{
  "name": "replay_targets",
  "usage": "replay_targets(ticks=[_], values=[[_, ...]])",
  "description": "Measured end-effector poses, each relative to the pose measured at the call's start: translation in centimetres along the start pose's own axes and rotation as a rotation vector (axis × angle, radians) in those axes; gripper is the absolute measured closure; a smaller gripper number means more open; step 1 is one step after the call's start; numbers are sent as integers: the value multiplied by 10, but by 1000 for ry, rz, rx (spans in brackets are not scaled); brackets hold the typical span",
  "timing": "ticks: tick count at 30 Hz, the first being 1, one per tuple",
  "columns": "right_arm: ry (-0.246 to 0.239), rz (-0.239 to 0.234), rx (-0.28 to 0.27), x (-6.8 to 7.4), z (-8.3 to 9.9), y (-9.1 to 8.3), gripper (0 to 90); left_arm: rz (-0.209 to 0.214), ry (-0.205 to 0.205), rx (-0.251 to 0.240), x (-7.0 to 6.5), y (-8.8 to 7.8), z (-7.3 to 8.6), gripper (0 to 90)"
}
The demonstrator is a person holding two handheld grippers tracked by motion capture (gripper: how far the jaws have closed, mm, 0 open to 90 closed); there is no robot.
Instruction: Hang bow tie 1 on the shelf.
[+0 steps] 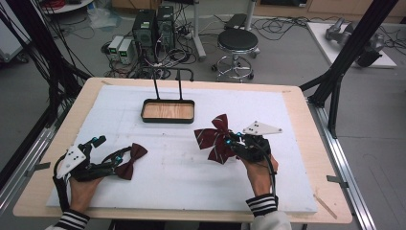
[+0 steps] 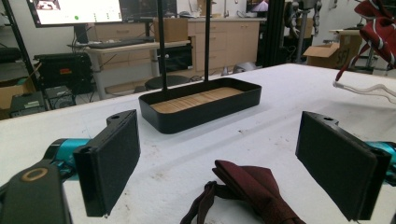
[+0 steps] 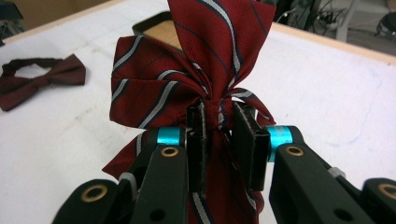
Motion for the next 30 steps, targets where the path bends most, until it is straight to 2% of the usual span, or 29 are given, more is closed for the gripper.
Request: replay_targets(ticks=[8,13,20,21,24,30], values=[[-14,11,-73,3,-17,-4,756,-1,-2,0,0,0,0,142],[-21,10,-83,6,-25,-3,756,0,-1,0,0,0,0,142],[-43,22,-120,11,-44,-6,756,0,-2,0,0,0,0,142],[-48,33,-144,13,-50,-7,756,0,-3,0,0,0,0,142],[-51,34,-148,15,-55,-5,756,0,-3,-1,0,0,0,142],[-49,12,-165,18,-70,0,756,1,-6,-2,1,0,0,142]])
Point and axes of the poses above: each handheld gripper's, and its own axes: y roughly forward along the jaws, z roughly out of its underside, x roughly to its left, the point moved 10 cm from there along y, roughly forward along the jaws, and after that the axes turned 14 degrees about x, right-handed, at the moved point
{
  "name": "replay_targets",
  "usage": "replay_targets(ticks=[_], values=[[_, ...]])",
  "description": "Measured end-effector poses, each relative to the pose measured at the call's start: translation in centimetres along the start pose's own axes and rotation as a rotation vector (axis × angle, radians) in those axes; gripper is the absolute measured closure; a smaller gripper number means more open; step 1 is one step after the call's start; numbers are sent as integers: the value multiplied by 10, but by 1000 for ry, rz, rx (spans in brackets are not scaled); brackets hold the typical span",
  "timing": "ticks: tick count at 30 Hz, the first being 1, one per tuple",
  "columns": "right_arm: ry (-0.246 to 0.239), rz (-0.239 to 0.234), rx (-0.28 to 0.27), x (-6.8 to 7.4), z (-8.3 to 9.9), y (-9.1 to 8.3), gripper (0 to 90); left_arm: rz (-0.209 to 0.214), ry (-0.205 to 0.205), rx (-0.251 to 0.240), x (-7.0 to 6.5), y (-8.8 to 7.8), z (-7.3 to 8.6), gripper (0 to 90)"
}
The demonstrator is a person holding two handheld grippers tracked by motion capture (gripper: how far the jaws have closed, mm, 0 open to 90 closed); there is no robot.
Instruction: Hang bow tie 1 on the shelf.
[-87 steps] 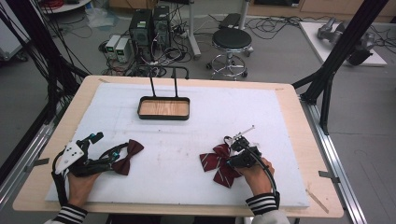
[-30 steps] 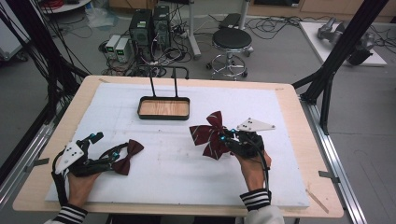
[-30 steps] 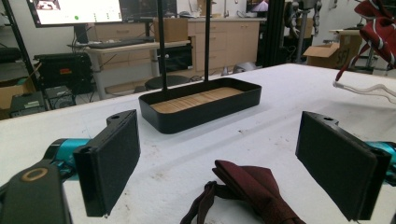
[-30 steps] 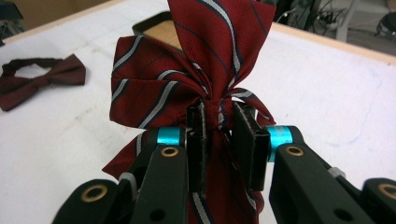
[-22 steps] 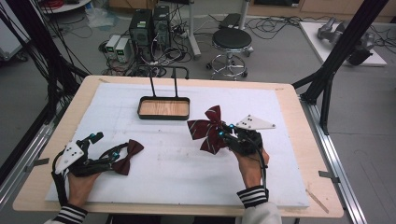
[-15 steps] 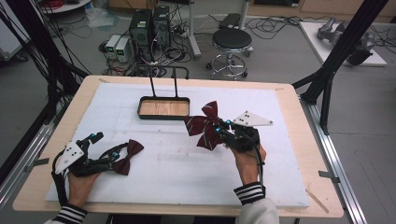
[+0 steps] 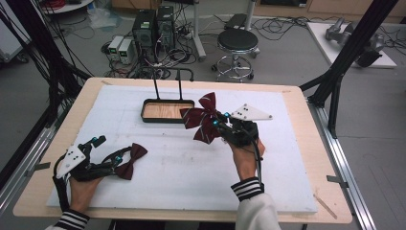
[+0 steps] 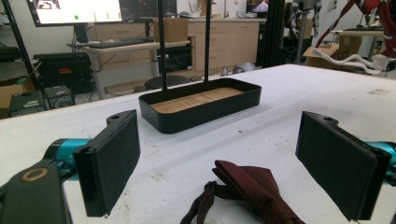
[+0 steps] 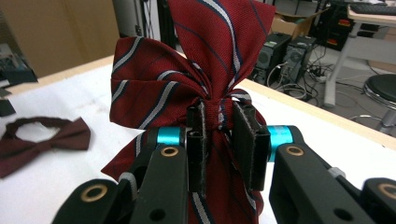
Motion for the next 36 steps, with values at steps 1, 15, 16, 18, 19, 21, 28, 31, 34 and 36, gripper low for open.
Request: replay_targets(ticks=[1,15,16,18,19,21,28,31,34,36], values=[[-2,-4,-11,0,-3,1,756,0,-1,0,0,0,0,142],[-3,-23,-33,3,-38,18,756,2,-4,1,0,0,0,142],[-4,-24,-39,3,-42,21,756,3,-5,0,0,0,0,142],[-1,-28,-38,2,-46,24,756,4,-6,0,0,0,0,142],[-4,-24,-35,2,-47,25,756,4,-7,-1,0,0,0,142],[0,-31,-39,2,-51,28,756,5,-7,-1,0,0,0,142],[-2,-23,-42,-1,-61,38,756,7,-11,-2,0,0,0,142],[2,-30,-50,-2,-64,42,756,8,-12,-1,0,0,0,142],[15,-46,-63,-2,-69,46,756,8,-14,0,1,0,0,142],[12,-55,-69,-1,-72,50,756,6,-12,1,1,0,0,142]])
Point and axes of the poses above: each handheld gripper's, and its own axes: y roughly forward along the jaws, z roughly out of its underside, x roughly to its left, the point moved 10 cm from there along y, roughly forward along the jaws, and after that the axes turned 14 degrees about x, right-handed, at the moved point
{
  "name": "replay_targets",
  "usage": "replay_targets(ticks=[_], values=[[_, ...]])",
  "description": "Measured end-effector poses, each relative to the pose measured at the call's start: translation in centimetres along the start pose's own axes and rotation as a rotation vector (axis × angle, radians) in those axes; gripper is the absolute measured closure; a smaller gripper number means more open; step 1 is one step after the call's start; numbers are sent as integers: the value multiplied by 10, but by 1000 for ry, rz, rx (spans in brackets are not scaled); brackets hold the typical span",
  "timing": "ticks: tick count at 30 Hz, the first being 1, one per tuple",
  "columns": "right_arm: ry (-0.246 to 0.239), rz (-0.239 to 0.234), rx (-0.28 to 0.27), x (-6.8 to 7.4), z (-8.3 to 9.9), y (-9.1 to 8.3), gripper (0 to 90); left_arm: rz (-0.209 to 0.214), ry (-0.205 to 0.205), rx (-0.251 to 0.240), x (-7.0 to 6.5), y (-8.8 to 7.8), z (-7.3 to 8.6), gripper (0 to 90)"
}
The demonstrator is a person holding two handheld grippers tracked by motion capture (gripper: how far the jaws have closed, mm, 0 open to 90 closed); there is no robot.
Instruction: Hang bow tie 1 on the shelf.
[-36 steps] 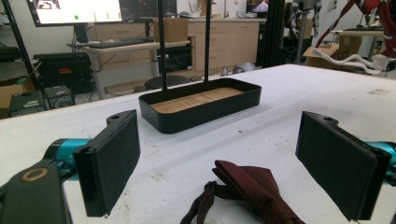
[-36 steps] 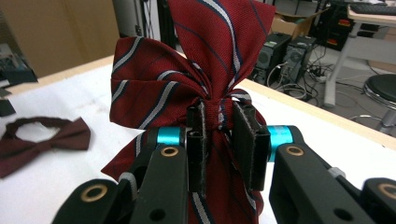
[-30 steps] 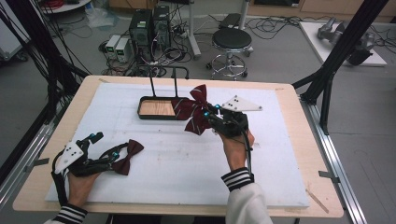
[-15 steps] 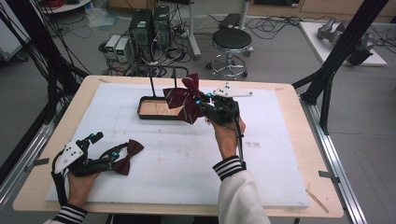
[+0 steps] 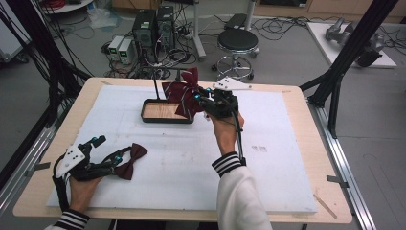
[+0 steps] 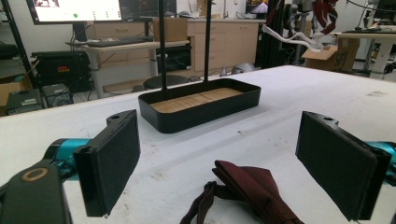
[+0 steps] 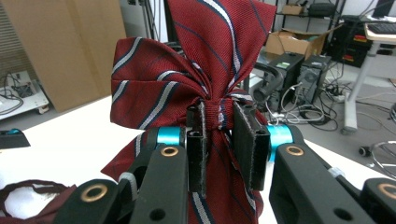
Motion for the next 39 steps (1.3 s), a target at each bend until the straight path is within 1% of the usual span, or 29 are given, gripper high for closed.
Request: replay_targets(ticks=[2,4,5,6,10,11,13,14,15,20,25,29,31,32,34,35,36,39], values=[[3,-6,2,0,-1,2,756,1,-2,0,0,0,0,142],[18,-14,-14,-1,-6,6,756,1,-2,0,0,0,0,142],[18,-14,-14,-1,-6,6,756,1,-2,1,0,0,0,142],[23,-22,-36,0,-10,8,756,1,-2,0,0,0,0,142],[16,-13,-32,-1,-13,14,756,0,-2,1,0,0,0,142],[21,-26,-40,-1,-15,18,756,0,-2,1,0,0,0,142],[26,-31,-40,-1,-16,19,756,0,-2,2,0,0,0,142],[29,-39,-51,-1,-19,23,756,1,-3,2,0,0,0,142],[41,-48,-47,-1,-20,25,756,1,-3,3,0,0,0,142],[41,-55,-54,-3,-28,32,756,1,-4,3,0,1,0,142],[39,-51,-47,-5,-32,39,756,2,-6,5,0,1,0,143],[50,-48,-55,-7,-38,42,756,2,-5,5,1,1,0,143],[51,-52,-49,-8,-38,43,756,2,-5,5,1,1,0,142],[43,-40,-57,-8,-41,44,756,2,-5,6,1,1,0,142],[43,-39,-60,-9,-42,44,756,3,-6,5,1,1,0,143],[53,-41,-55,-10,-42,45,756,3,-6,5,1,1,0,142],[53,-41,-55,-10,-42,45,756,3,-6,5,1,1,0,142],[62,-25,-66,-16,-44,44,756,3,-6,6,1,1,0,143]])
Point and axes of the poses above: each handheld gripper's, and its own axes: y roughly forward along the jaws, z roughly out of its underside, x roughly to its left, the point moved 10 cm from there along y, roughly forward along the jaws, and after that the axes turned 14 degrees about x, right-handed, at the moved point
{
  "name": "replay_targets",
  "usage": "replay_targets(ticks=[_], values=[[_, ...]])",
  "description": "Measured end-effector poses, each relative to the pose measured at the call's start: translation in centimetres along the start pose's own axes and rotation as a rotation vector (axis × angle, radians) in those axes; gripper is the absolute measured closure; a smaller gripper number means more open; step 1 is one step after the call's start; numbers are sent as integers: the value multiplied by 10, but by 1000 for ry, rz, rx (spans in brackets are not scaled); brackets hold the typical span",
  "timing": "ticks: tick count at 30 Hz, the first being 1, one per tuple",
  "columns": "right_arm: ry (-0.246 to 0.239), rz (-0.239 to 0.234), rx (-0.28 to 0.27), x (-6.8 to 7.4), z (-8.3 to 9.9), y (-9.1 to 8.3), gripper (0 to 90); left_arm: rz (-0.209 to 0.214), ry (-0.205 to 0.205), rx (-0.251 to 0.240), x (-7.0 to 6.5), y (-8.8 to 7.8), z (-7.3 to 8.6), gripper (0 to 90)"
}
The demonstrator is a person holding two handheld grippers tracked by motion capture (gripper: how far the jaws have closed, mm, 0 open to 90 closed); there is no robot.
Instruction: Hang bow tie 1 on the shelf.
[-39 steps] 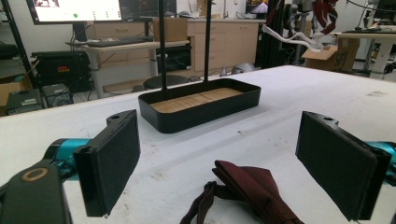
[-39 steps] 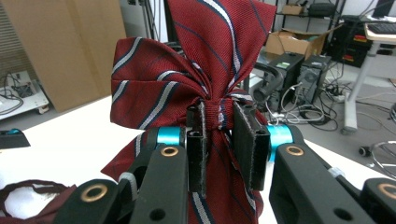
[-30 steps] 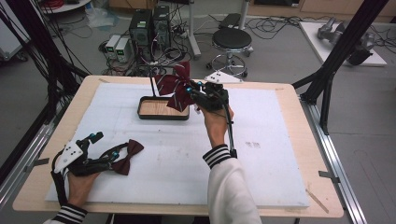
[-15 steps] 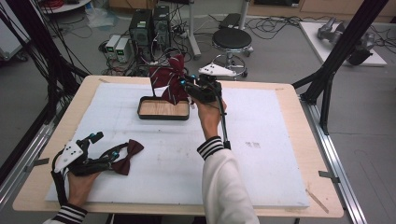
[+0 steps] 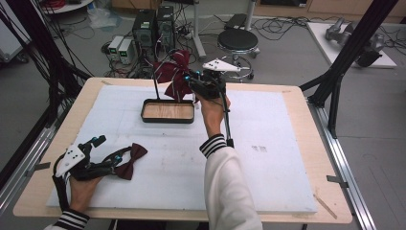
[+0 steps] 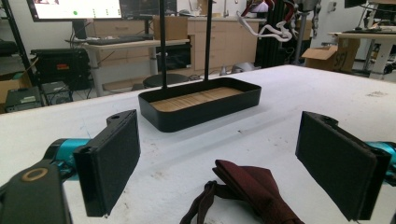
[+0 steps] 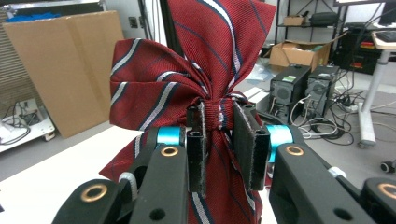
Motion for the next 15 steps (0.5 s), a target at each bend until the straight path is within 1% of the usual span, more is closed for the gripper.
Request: replay_targets(ticks=[1,3,4,6,8,12,15], values=[[5,7,-2,-2,-1,0,756,0,-1,-1,0,0,0,143],[20,4,-13,-6,-2,-1,756,0,0,-1,0,0,0,143],[20,4,-13,-6,-2,-1,756,1,-1,-1,0,0,0,143],[41,18,-22,-11,-3,-3,756,0,0,0,0,0,0,142],[50,17,-29,-14,-4,-5,756,0,-1,0,0,0,0,143],[51,31,-33,-17,-6,-7,756,0,0,0,0,0,0,143],[49,26,-34,-16,-7,-8,756,0,-1,0,0,0,0,142]])
Point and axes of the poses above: each handheld gripper's, and its own axes: y roughly forward along the jaws, z roughly out of its underside, x roughly to its left, the point moved 10 cm from there along y, roughly forward along the jaws, and after that the axes turned 14 degrees about x, right-handed, at the moved point
